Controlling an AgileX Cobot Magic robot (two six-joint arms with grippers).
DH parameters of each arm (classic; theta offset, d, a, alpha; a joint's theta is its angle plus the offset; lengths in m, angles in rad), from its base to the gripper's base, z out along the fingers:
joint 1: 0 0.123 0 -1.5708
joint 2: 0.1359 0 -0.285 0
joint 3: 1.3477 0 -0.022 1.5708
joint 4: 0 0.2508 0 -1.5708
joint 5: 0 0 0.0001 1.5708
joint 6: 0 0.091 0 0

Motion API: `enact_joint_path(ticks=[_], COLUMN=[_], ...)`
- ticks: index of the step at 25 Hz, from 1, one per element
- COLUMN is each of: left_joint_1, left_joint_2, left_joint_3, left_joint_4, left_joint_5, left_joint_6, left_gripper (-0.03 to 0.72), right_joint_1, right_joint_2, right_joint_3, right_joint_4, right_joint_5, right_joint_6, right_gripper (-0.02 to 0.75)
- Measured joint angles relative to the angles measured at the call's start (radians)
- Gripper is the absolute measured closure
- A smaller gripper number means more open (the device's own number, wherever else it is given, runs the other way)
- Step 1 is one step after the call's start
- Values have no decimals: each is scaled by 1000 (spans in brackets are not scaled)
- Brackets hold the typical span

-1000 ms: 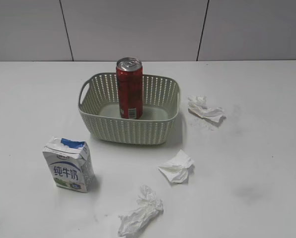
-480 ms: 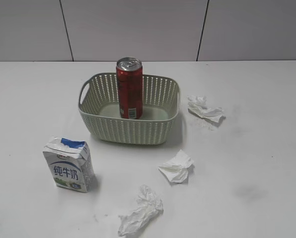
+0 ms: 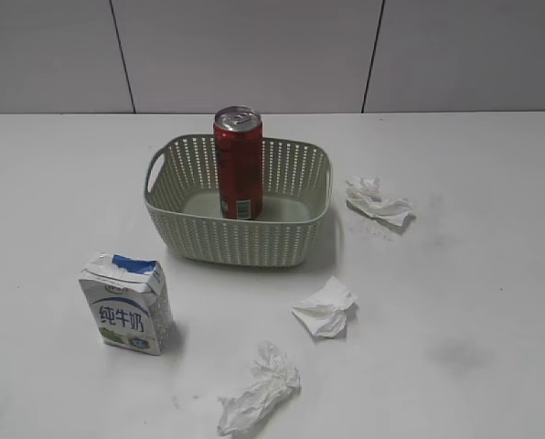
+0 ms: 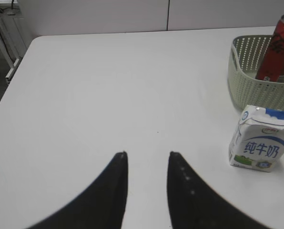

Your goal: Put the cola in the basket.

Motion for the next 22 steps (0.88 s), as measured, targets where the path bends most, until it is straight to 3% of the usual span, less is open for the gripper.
enact_joint_path(ticks=[13,22], left_joint_1=[0,0], left_joint_2=[0,0], left_joint_3=[0,0], left_joint_4=[0,0], left_joint_5=[0,0], left_joint_6=[0,0], left_gripper=[457,457], right_joint_1=[0,0], right_joint_2=[-235,-256], right_joint_3=[0,0], right_joint_4=[0,1], right_joint_5=[5,8], right_joint_6=[1,1], right_gripper=[148,148])
